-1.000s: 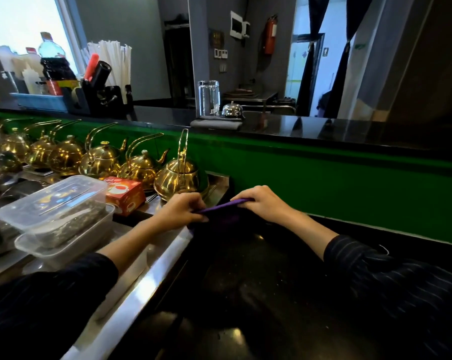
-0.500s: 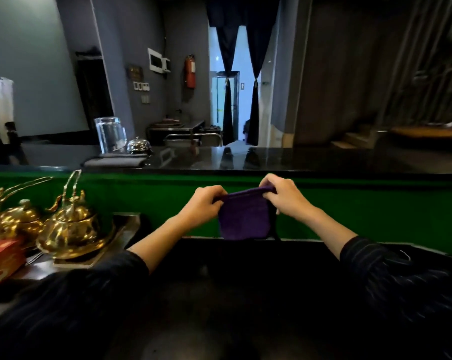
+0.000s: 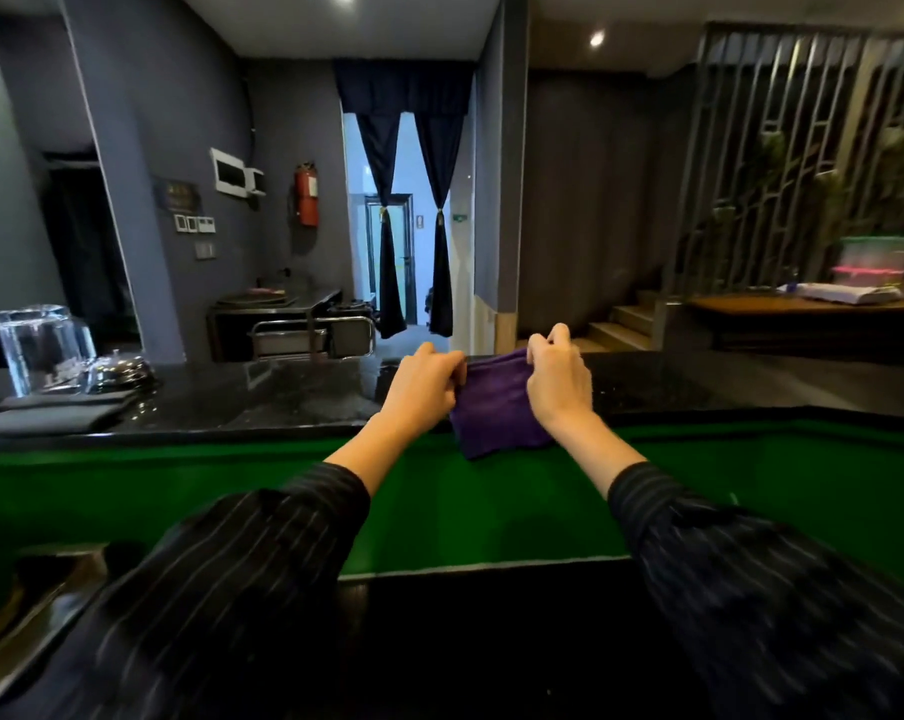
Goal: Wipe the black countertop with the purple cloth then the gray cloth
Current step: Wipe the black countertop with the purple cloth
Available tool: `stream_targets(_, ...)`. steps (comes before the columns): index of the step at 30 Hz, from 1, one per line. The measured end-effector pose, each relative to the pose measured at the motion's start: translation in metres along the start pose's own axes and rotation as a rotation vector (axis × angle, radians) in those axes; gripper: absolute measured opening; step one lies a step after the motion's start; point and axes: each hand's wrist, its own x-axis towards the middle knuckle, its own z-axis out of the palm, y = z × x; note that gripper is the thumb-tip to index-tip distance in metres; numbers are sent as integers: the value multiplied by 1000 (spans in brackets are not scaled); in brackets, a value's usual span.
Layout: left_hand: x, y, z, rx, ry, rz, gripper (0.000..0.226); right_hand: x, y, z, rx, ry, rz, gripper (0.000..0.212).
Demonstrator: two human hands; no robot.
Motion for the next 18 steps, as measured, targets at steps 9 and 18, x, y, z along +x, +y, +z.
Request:
stream_targets(9, 10, -47, 27, 2, -15, -149, 18, -1, -39, 65, -183, -730, -41, 80)
stream_targets(18, -15, -134, -23, 267, -309, 0, 87, 43, -33, 89, -230, -840, 83, 81)
